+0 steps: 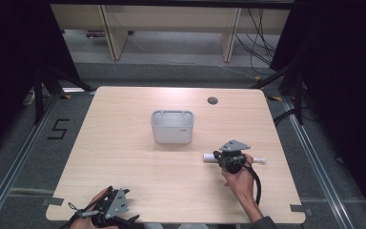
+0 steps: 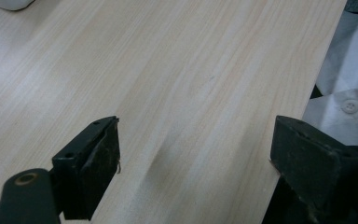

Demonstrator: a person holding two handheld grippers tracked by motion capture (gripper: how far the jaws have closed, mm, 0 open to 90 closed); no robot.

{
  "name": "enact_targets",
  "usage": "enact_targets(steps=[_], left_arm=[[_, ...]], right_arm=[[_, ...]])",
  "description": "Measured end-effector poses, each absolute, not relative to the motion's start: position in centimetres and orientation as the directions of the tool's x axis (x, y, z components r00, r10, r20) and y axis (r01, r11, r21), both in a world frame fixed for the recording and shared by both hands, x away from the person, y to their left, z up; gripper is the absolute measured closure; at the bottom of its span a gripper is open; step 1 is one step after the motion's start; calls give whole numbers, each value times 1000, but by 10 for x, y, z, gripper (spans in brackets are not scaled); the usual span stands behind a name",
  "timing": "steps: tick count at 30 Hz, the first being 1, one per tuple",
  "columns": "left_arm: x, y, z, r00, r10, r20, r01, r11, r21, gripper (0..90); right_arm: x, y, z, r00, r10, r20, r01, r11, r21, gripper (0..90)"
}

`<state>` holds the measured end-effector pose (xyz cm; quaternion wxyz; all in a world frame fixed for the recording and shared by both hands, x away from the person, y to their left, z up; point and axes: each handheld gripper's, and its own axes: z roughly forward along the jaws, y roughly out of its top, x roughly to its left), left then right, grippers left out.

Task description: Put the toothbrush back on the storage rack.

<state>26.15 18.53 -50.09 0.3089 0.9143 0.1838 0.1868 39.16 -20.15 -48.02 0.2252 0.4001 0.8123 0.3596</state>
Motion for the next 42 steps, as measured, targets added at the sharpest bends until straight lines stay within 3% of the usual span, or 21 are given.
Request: enact_targets(steps=[17,26,29,42], left_arm=[[262,186,-499,880,428,205,223,-755,617,155],[261,185,-501,858,456,236,221,-743,632,155],[261,185,-501,865,448,224,219,-741,634,155],[262,185,-501,865,447,227,219,-744,632,155]], right_arm=[[415,-181,-492,-581,811,-73,536,448,716,900],[409,-177,-491,-594,803,-45,561,454,692,899],[409,-180,-493,-630,773,-80,522,497,693,899],[393,-188,-495,-623,782,-9,566,459,685,898]])
